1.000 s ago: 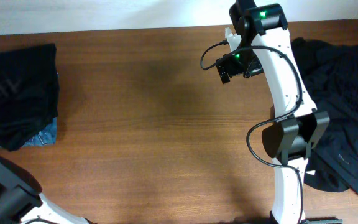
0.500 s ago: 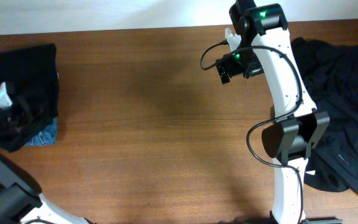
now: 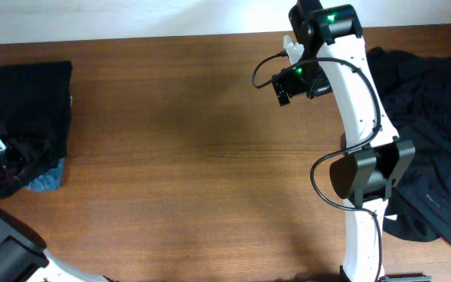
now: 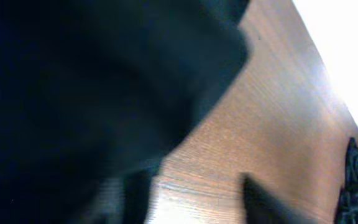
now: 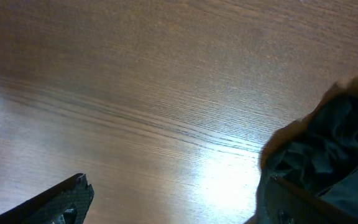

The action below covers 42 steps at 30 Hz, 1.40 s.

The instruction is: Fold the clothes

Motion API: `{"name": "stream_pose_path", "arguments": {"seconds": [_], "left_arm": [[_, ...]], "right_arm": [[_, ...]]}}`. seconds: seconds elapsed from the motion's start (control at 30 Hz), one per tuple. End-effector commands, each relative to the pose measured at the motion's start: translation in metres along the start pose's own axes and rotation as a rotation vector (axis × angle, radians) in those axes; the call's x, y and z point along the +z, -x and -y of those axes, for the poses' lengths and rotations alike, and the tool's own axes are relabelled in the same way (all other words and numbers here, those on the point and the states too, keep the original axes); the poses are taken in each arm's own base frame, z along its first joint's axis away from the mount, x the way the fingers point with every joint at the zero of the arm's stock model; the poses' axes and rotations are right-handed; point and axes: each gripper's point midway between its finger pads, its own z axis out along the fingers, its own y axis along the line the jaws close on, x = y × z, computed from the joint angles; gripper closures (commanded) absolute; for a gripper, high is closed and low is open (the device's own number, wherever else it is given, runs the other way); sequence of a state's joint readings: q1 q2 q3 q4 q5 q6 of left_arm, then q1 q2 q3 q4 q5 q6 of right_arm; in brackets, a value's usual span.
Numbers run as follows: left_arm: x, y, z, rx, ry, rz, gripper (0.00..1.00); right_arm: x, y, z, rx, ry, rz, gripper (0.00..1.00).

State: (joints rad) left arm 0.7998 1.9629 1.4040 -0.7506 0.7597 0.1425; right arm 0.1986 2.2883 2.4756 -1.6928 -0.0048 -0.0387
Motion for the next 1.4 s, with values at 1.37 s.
{"name": "stream_pose_path", "arguments": {"seconds": [1.37], "left_arm": [[0.022, -0.102, 0.235, 0.769, 0.153, -0.204, 0.01]], "right_arm": [[-0.149, -0.108, 0.102, 0.443, 0.083, 0.326, 0.01]]}}
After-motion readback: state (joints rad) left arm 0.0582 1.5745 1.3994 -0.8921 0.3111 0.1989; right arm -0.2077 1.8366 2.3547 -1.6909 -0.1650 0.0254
